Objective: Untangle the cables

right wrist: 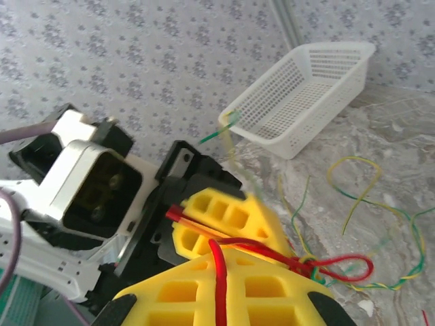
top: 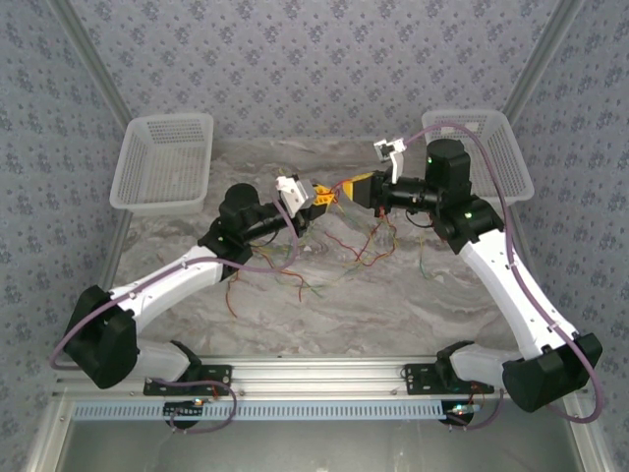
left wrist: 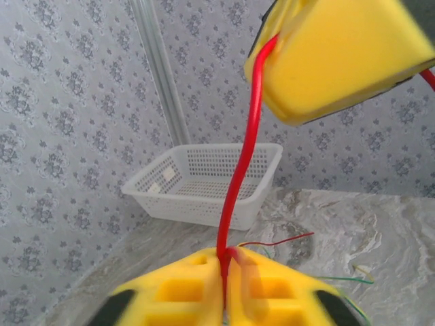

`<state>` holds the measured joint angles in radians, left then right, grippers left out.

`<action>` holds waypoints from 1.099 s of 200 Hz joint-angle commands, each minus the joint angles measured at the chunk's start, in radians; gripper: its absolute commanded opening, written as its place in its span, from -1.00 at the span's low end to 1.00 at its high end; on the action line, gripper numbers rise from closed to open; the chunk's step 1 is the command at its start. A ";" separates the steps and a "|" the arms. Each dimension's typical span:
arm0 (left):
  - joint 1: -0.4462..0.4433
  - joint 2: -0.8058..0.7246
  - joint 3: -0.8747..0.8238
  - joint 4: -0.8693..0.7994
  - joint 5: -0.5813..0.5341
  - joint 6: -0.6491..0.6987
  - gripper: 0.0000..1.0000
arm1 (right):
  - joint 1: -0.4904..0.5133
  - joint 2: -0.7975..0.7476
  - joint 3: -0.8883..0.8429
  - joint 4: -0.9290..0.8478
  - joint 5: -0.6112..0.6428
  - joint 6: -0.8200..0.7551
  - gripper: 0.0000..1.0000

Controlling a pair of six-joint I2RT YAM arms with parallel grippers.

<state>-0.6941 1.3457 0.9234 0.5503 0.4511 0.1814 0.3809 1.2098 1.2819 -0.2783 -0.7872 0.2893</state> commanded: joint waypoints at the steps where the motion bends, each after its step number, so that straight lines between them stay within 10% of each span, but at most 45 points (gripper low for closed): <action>1: -0.002 -0.011 0.032 0.038 0.009 -0.006 -1.00 | -0.009 -0.005 0.009 0.008 0.095 0.045 -1.00; 51: -0.001 -0.008 0.036 0.039 0.016 -0.024 -1.00 | -0.023 -0.023 -0.004 0.033 0.162 0.094 -0.98; 76: -0.001 0.001 0.061 0.012 -0.006 -0.050 -1.00 | -0.020 -0.051 -0.007 0.034 0.171 0.063 0.17; 115: -0.002 0.043 0.159 -0.162 -0.098 -0.089 -1.00 | 0.035 -0.223 -0.142 0.107 0.286 -0.108 0.73; 220: -0.017 0.084 0.235 -0.268 -0.126 -0.100 -1.00 | 0.283 -0.266 -0.286 0.360 0.357 -0.453 -0.13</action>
<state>-0.6983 1.4288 1.1156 0.2882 0.3264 0.0849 0.6720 0.9081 0.9344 0.0280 -0.4488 -0.0956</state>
